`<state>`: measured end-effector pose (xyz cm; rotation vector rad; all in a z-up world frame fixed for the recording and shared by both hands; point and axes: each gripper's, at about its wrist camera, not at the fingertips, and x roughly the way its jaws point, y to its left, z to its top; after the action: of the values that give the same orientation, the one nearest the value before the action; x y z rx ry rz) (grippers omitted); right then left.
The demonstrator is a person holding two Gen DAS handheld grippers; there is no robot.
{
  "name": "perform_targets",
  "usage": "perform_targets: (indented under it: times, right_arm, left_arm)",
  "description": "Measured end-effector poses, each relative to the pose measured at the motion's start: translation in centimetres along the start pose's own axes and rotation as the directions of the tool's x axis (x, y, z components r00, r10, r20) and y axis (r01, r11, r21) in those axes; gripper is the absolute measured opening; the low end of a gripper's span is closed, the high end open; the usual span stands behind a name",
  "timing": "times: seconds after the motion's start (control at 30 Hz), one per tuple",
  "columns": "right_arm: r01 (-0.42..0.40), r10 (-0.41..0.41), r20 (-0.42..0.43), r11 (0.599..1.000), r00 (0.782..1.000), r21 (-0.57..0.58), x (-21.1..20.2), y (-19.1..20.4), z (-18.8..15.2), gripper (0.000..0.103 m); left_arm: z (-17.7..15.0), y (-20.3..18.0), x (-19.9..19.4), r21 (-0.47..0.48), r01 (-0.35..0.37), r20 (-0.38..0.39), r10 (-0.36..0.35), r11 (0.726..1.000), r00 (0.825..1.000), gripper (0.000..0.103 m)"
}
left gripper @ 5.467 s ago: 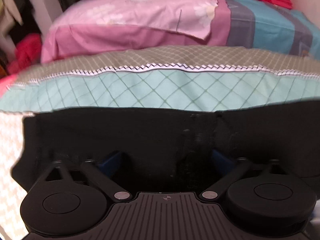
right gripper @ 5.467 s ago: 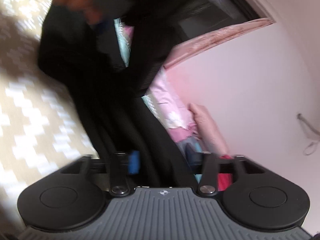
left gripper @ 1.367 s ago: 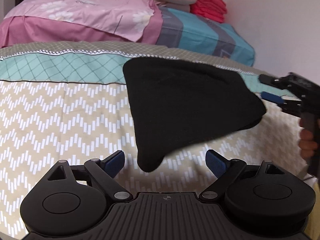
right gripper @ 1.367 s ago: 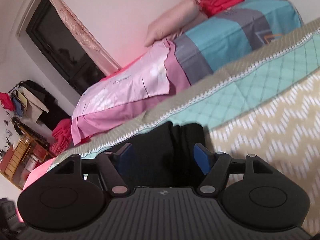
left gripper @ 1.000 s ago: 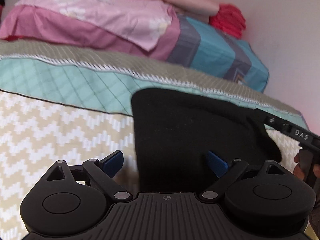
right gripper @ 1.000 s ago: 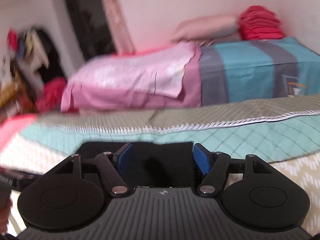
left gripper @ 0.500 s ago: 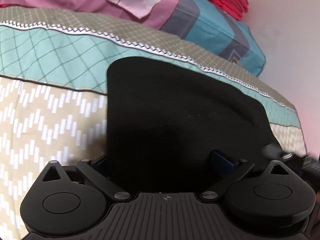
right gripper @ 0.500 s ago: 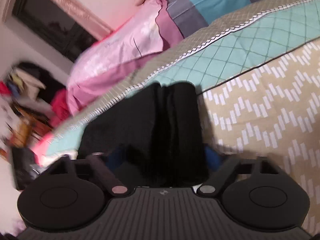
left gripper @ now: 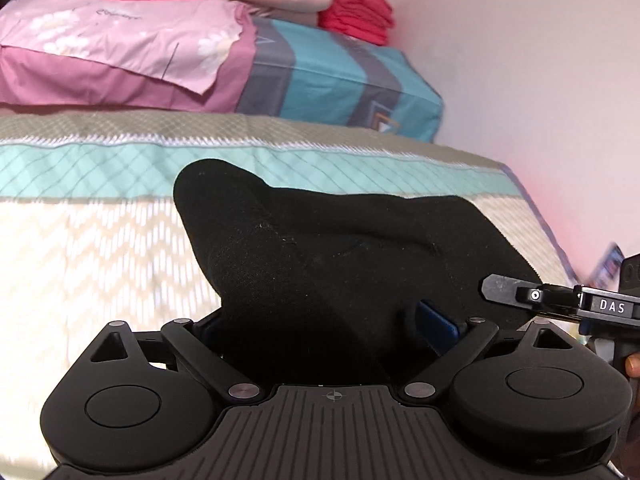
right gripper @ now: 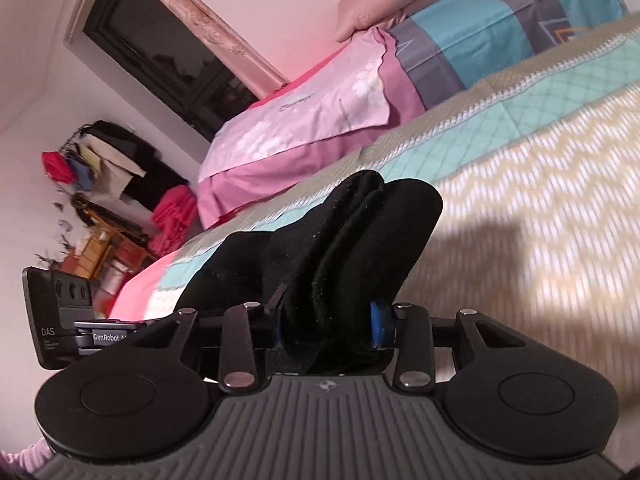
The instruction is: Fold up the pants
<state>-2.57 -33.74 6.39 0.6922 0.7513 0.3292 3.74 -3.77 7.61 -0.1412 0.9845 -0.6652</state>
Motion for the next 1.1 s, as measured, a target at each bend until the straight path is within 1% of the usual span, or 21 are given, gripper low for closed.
perform_targets:
  times: [0.1, 0.17, 0.2, 0.23, 0.27, 0.3, 0.33, 0.37, 0.4, 0.47, 0.53, 0.57, 0.6, 0.63, 0.7, 0.73, 0.8, 0.9, 0.97, 1.03, 1.1]
  right_arm:
    - [-0.001, 0.001, -0.013, 1.000, 1.000, 0.026, -3.2, 0.9, -4.2, 0.044]
    - [0.025, -0.024, -0.021, 0.998, 0.999, 0.053, -4.4, 0.3, -7.3, 0.047]
    - [0.059, -0.057, -0.031, 0.996, 0.998, 0.063, -4.6, -0.4, -8.8, 0.051]
    - [0.125, -0.120, -0.056, 0.987, 0.991, 0.099, -4.3, -1.5, -10.3, 0.054]
    - [0.239, -0.225, -0.106, 0.960, 0.969, 0.146, -3.9, -2.5, -11.5, 0.055]
    - [0.324, -0.303, -0.142, 0.933, 0.942, 0.156, -3.8, -3.0, -12.4, 0.062]
    - [0.305, -0.291, -0.107, 0.938, 0.951, 0.162, -4.4, -2.8, -13.1, 0.062]
    - [0.294, -0.285, -0.075, 0.942, 0.956, 0.162, -5.2, -2.2, -13.5, 0.063]
    - [0.314, -0.309, -0.053, 0.938, 0.949, 0.148, -5.5, -1.4, -13.4, 0.067]
    - [0.327, -0.328, -0.015, 0.937, 0.945, 0.121, -5.5, -0.3, -12.9, 0.073]
    - [0.320, -0.321, -0.010, 0.940, 0.947, 0.121, -4.7, 0.0, -12.7, 0.078]
    - [0.344, -0.344, -0.021, 0.934, 0.939, 0.099, -4.1, 0.0, -12.8, 0.071]
    - [0.399, -0.397, -0.040, 0.914, 0.917, 0.075, -3.4, -0.3, -12.9, 0.069]
    - [0.416, -0.413, -0.046, 0.905, 0.910, 0.089, -3.7, -0.8, -13.5, 0.072]
    - [0.388, -0.390, -0.025, 0.907, 0.921, 0.161, -5.4, -1.7, -14.4, 0.070]
    - [0.396, -0.398, -0.020, 0.904, 0.917, 0.160, -6.0, -1.7, -14.9, 0.072]
    - [0.423, -0.424, -0.028, 0.892, 0.905, 0.157, -6.9, -1.7, -15.5, 0.078]
    - [0.437, -0.438, -0.038, 0.882, 0.898, 0.177, -7.9, -1.4, -16.4, 0.079]
    - [0.473, -0.472, -0.051, 0.862, 0.880, 0.181, -8.3, -0.9, -16.9, 0.081]
    - [0.539, -0.531, -0.096, 0.829, 0.842, 0.150, -8.0, -0.2, -17.4, 0.081]
    - [0.558, -0.547, -0.120, 0.826, 0.828, 0.084, -7.6, 1.1, -18.2, 0.083]
  left_arm:
    - [-3.7, -1.2, -2.5, 0.003, 0.011, -0.036, -0.011, 1.000, 0.999, 0.103]
    - [-6.4, -1.8, -2.6, 0.027, 0.002, -0.077, 0.000, 1.000, 0.997, 0.103]
    - [-7.8, -1.8, -1.9, 0.033, -0.009, -0.107, 0.013, 0.999, 0.994, 0.103]
    - [-9.1, -1.7, -0.9, 0.036, -0.028, -0.146, 0.033, 0.999, 0.989, 0.103]
    - [-10.3, -1.5, 0.5, 0.035, -0.065, -0.202, 0.071, 0.997, 0.977, 0.103]
    - [-11.4, -1.3, 1.7, 0.041, -0.123, -0.256, 0.129, 0.992, 0.958, 0.103]
    - [-12.3, -1.2, 2.2, 0.051, -0.160, -0.273, 0.168, 0.986, 0.947, 0.103]
    - [-12.8, -1.1, 1.9, 0.033, -0.153, -0.261, 0.156, 0.988, 0.953, 0.103]
    - [-12.9, -1.1, 1.6, 0.020, -0.146, -0.258, 0.146, 0.989, 0.955, 0.103]
    - [-12.9, -1.6, 1.1, 0.039, -0.168, -0.248, 0.172, 0.985, 0.953, 0.103]
    - [-12.8, -2.2, 0.8, 0.065, -0.210, -0.244, 0.219, 0.976, 0.945, 0.103]
    - [-12.9, -2.6, 0.5, 0.075, -0.228, -0.241, 0.239, 0.971, 0.940, 0.103]
    - [-13.2, -2.8, -0.2, 0.085, -0.245, -0.237, 0.258, 0.966, 0.936, 0.103]
    - [-13.2, -3.2, -0.7, 0.097, -0.263, -0.233, 0.279, 0.960, 0.932, 0.103]
    - [-13.5, -3.8, -1.6, 0.131, -0.305, -0.217, 0.328, 0.943, 0.920, 0.103]
    - [-13.7, -4.0, -2.0, 0.149, -0.324, -0.212, 0.350, 0.934, 0.912, 0.103]
    - [-14.6, -4.1, -3.0, 0.171, -0.349, -0.214, 0.380, 0.921, 0.900, 0.103]
    - [-15.1, -4.3, -3.8, 0.174, -0.370, -0.212, 0.402, 0.912, 0.891, 0.103]
    - [-15.3, -4.7, -4.3, 0.177, -0.388, -0.211, 0.420, 0.904, 0.883, 0.103]
    - [-15.1, -5.4, -4.3, 0.189, -0.401, -0.210, 0.436, 0.896, 0.875, 0.103]
    - [-15.3, -5.7, -4.6, 0.206, -0.419, -0.209, 0.458, 0.884, 0.864, 0.103]
